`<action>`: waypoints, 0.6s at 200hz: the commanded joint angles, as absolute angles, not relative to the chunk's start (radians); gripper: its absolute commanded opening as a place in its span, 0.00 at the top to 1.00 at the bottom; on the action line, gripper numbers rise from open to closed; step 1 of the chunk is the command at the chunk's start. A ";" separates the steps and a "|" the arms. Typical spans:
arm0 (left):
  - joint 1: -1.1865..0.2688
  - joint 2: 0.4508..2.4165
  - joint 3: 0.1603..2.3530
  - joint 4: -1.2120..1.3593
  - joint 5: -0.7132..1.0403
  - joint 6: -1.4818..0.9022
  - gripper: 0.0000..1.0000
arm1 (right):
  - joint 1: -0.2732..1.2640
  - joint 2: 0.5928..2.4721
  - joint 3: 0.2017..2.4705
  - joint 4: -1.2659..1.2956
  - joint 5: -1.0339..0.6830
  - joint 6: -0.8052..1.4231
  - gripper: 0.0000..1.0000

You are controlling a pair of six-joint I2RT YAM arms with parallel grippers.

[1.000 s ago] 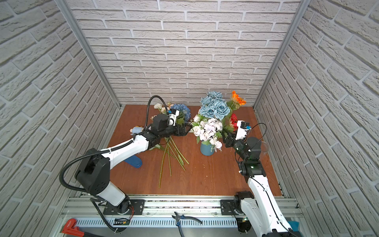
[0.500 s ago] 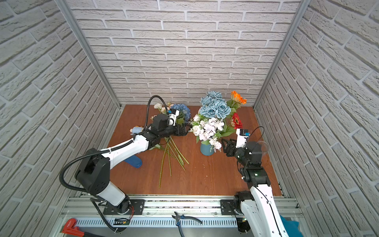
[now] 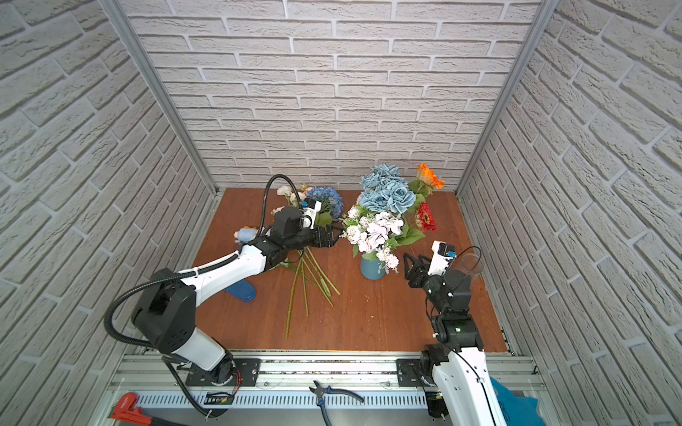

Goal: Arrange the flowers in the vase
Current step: 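Open the right gripper and draw it back from the vase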

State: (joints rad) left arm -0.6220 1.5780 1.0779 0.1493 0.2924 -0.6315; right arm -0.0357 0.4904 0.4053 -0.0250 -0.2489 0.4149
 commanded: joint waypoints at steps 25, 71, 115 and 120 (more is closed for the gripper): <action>-0.615 1.526 1.092 0.116 0.264 -0.615 0.02 | -0.056 0.623 0.461 0.376 -0.367 0.489 0.48; -0.627 1.542 1.110 0.110 0.241 -0.626 0.02 | -0.088 0.684 0.455 0.543 -0.386 0.530 0.43; -0.635 1.563 1.140 0.086 0.241 -0.618 0.02 | -0.118 0.822 0.451 0.711 -0.389 0.600 0.50; -0.635 1.561 1.140 0.084 0.241 -0.618 0.02 | -0.119 0.834 0.454 0.714 -0.385 0.603 0.51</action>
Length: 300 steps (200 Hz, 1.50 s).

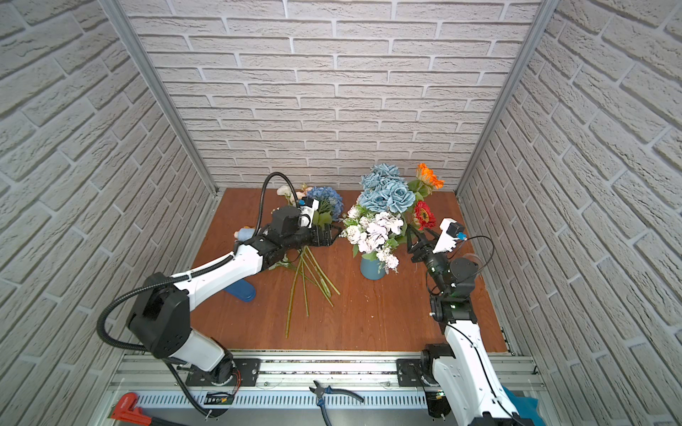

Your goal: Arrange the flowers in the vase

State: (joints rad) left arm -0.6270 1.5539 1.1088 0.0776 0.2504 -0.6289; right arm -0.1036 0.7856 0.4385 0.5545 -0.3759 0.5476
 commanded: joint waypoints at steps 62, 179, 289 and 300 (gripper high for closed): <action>-0.636 1.562 1.134 0.089 0.236 -0.620 0.02 | -0.117 0.955 0.496 0.802 -0.479 0.648 0.80; -0.638 1.562 1.125 0.100 0.238 -0.621 0.02 | -0.037 1.058 0.419 0.894 -0.551 0.678 0.93; -0.638 1.601 1.135 0.173 0.274 -0.649 0.02 | -0.038 0.602 0.515 -0.064 -0.327 0.378 0.40; -0.639 1.594 1.130 0.175 0.275 -0.648 0.02 | -0.037 0.580 0.508 -0.106 -0.310 0.380 0.38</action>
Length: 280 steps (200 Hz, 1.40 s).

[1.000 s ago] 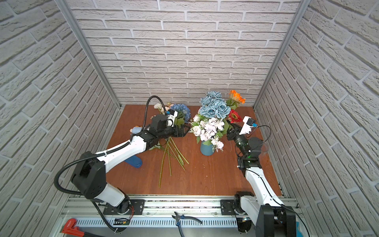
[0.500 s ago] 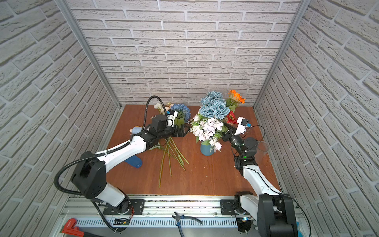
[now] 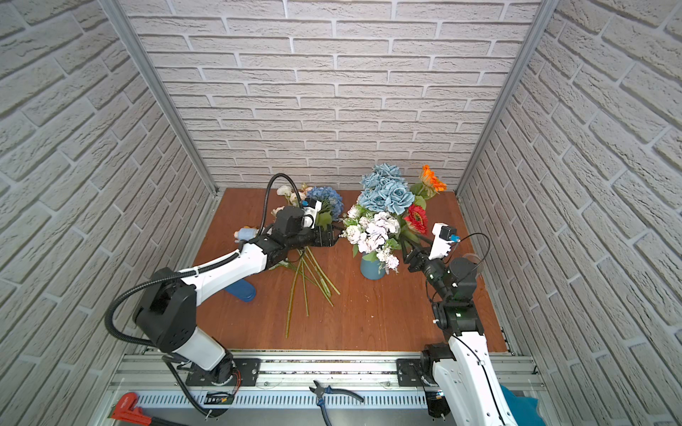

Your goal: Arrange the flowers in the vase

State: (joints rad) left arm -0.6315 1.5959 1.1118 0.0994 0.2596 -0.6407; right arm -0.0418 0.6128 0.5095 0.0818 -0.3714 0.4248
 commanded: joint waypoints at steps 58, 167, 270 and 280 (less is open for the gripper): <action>-0.638 1.587 1.102 0.193 0.265 -0.646 0.02 | -0.028 0.533 0.368 -0.056 -0.344 0.468 0.01; -0.635 1.777 1.181 0.319 0.284 -0.741 0.02 | 0.400 0.731 0.156 0.480 -0.038 0.145 0.02; -0.644 1.943 1.287 0.440 0.396 -0.832 0.02 | 0.408 1.126 0.216 0.954 0.145 -0.037 0.01; -0.647 1.950 1.290 0.447 0.400 -0.835 0.02 | 0.405 1.155 0.214 1.004 0.143 -0.023 0.01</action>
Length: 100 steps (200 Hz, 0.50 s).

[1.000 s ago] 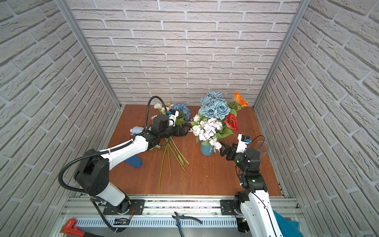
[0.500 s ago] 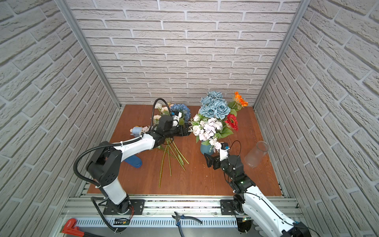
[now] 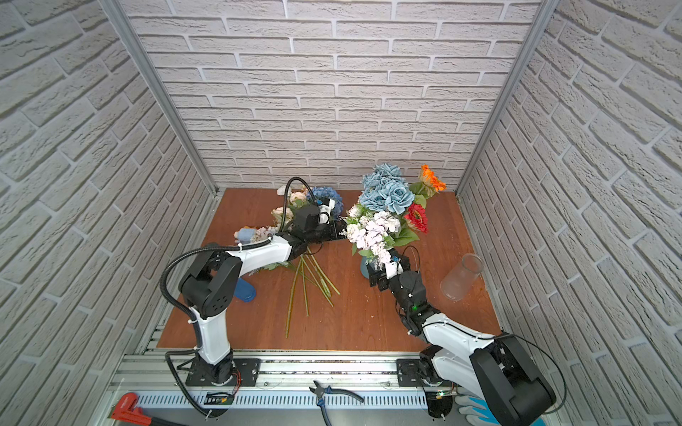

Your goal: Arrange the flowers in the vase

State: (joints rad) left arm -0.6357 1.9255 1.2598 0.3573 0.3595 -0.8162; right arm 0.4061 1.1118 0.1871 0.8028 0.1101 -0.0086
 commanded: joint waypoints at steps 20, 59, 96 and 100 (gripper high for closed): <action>-0.650 1.957 1.283 0.461 0.404 -0.840 0.02 | 0.401 1.226 0.188 1.157 0.131 0.007 0.01; -0.657 1.971 1.274 0.486 0.422 -0.859 0.02 | 0.400 1.388 0.188 1.404 0.153 0.008 0.01; -0.663 1.971 1.264 0.502 0.421 -0.870 0.02 | 0.400 1.375 0.162 1.407 0.146 0.021 0.01; -0.664 1.971 1.265 0.503 0.422 -0.869 0.02 | 0.400 1.371 0.155 1.407 0.152 0.016 0.01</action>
